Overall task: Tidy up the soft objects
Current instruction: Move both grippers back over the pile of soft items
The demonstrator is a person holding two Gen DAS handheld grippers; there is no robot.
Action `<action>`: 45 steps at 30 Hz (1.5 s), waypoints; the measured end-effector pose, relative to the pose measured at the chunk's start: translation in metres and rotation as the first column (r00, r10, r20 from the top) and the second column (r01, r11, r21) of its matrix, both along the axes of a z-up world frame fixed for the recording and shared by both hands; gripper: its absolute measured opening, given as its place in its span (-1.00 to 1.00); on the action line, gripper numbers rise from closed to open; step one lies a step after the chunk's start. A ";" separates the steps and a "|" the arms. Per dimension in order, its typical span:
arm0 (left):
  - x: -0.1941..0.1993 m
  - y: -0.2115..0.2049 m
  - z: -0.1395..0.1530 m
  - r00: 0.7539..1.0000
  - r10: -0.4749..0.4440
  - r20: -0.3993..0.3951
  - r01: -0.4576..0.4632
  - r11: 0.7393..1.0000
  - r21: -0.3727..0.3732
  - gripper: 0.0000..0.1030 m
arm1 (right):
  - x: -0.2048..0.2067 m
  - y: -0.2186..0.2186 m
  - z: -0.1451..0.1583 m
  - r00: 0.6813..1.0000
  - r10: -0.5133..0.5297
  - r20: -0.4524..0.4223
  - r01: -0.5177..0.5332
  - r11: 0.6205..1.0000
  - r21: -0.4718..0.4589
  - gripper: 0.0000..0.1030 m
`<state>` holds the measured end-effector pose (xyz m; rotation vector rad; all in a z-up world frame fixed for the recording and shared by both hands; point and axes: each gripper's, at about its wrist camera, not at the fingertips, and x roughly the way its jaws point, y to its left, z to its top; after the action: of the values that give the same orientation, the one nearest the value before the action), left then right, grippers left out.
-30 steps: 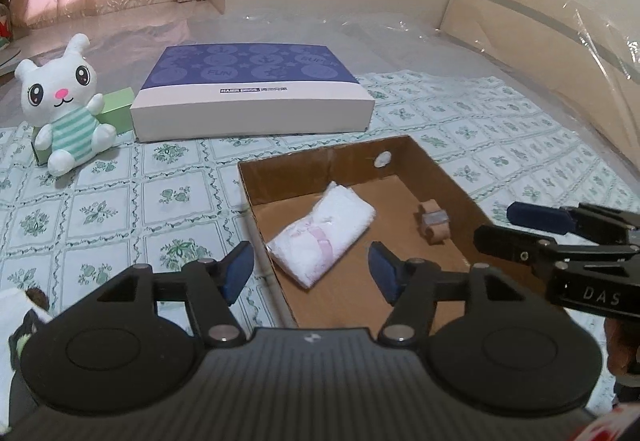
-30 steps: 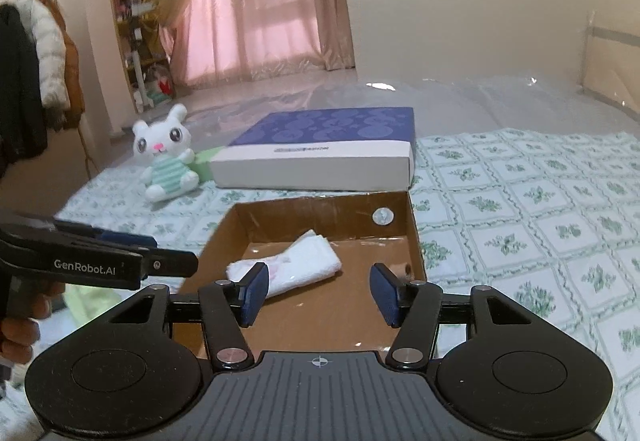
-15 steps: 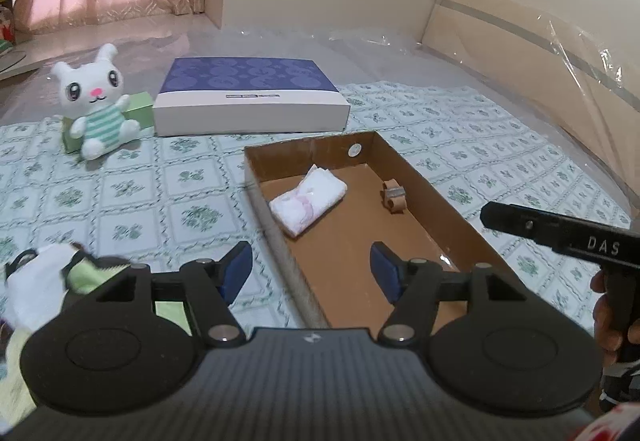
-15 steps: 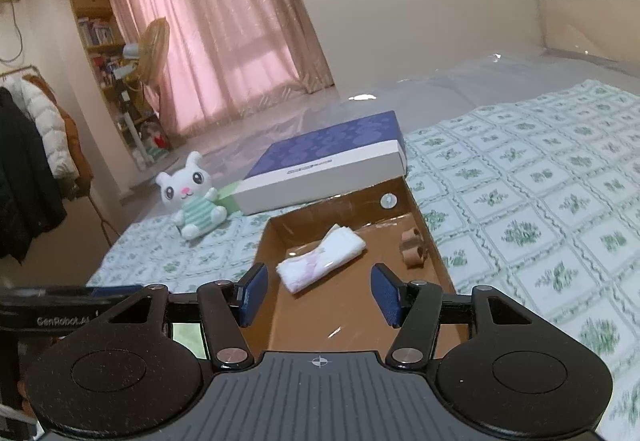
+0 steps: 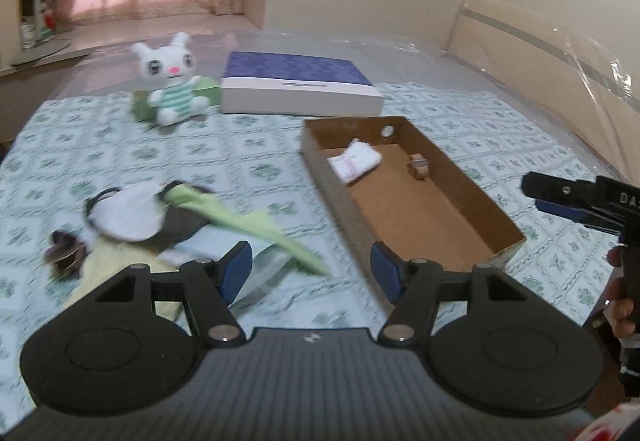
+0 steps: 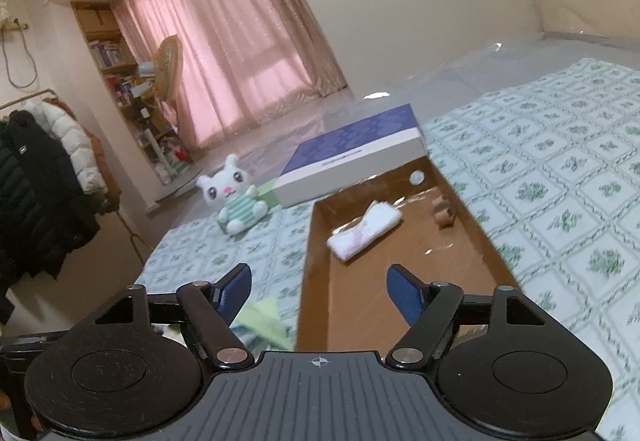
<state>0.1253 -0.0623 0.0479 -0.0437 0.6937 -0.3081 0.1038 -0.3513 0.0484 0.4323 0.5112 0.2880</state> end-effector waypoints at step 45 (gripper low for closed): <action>-0.089 0.101 -0.031 0.970 0.240 -0.033 -0.236 0.967 0.092 0.29 | -0.024 0.091 -0.048 0.966 0.217 -0.142 -0.232 0.967 -0.103 0.46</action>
<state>0.0367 0.0389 0.0173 -0.0503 0.7364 -0.0458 0.0802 -0.2605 0.0008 0.2774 0.7033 0.4477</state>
